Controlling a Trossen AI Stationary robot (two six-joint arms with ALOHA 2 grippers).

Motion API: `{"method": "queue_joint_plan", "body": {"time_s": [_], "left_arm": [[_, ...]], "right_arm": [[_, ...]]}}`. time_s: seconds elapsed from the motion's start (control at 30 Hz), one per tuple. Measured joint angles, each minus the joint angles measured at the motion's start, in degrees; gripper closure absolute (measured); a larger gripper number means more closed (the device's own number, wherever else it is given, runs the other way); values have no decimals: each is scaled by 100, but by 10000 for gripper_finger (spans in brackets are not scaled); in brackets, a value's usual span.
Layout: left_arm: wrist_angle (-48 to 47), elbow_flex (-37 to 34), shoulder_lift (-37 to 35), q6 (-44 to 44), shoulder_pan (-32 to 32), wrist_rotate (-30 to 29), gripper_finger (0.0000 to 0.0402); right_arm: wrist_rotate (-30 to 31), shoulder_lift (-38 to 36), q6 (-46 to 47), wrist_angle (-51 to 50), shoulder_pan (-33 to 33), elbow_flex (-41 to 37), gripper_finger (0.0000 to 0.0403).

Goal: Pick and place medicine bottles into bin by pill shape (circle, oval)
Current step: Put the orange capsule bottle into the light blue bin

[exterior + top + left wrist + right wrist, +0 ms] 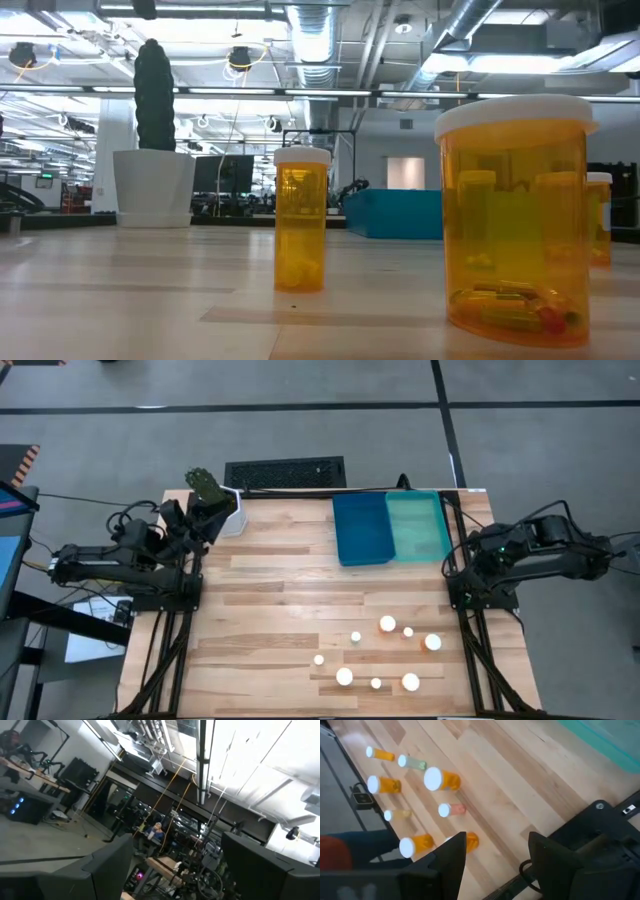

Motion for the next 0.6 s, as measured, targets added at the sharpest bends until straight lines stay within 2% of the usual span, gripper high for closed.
{"method": "queue_joint_plan", "body": {"time_s": [0.23,0.4,0.6], "left_arm": [[-13,0,2,49,-2,-91,105],[-25,0,2,49,-1,-143,105],[-160,0,2,29,0,-183,105]], "right_arm": [[85,41,202,630,0,2,176],[173,135,-127,676,15,2,178],[-461,766,-411,350,343,2,181]]}}
